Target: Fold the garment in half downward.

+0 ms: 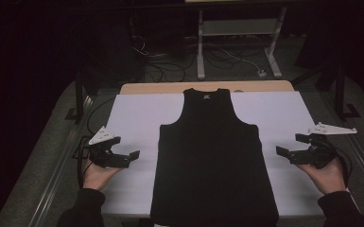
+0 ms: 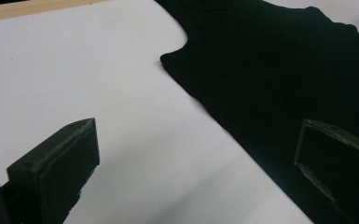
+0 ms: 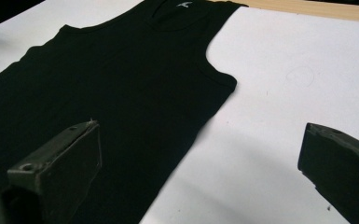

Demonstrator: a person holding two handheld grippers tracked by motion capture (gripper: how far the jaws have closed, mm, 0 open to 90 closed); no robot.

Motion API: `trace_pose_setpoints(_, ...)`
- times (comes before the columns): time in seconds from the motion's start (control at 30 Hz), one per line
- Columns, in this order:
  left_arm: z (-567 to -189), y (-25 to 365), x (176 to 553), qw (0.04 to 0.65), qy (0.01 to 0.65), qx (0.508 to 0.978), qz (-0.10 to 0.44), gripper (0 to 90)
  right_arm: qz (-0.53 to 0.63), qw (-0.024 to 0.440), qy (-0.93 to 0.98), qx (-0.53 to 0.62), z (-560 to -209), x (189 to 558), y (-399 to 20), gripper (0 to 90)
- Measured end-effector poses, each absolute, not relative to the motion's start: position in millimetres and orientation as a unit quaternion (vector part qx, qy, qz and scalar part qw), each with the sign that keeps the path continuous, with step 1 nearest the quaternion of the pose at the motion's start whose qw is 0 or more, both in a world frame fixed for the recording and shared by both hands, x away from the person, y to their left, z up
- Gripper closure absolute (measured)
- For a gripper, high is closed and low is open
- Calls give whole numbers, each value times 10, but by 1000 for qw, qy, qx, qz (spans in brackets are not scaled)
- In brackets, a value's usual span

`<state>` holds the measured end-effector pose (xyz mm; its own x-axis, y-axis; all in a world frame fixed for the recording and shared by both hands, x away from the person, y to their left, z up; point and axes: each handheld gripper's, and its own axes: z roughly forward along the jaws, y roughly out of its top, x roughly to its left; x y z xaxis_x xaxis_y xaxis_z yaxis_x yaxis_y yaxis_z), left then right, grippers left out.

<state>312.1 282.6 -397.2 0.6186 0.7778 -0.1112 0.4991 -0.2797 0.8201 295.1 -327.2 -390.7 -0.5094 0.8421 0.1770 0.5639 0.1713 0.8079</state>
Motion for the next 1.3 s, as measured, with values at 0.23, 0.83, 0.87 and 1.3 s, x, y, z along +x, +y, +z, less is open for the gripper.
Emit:
trace_pose_setpoints(0.23, -3914, 2821, 3169, 452, 405, 784, 133, 0, 440, 157, 750, 468, -3864, 2992, -3278, 0)
trace_pose_setpoints(0.83, -3827, 2806, 3291, 439, 396, 794, 140, 0, 437, 156, 753, 466, -3759, 3122, -3285, 0)
trace_pose_setpoints(0.87, -3825, 2807, 3297, 438, 396, 795, 140, 0, 437, 157, 755, 464, -3750, 3134, -3286, 0)
trace_pose_setpoints(1.3, -3767, 2781, 3396, 430, 391, 803, 134, 0, 437, 160, 760, 454, -3586, 3263, -3254, 0)
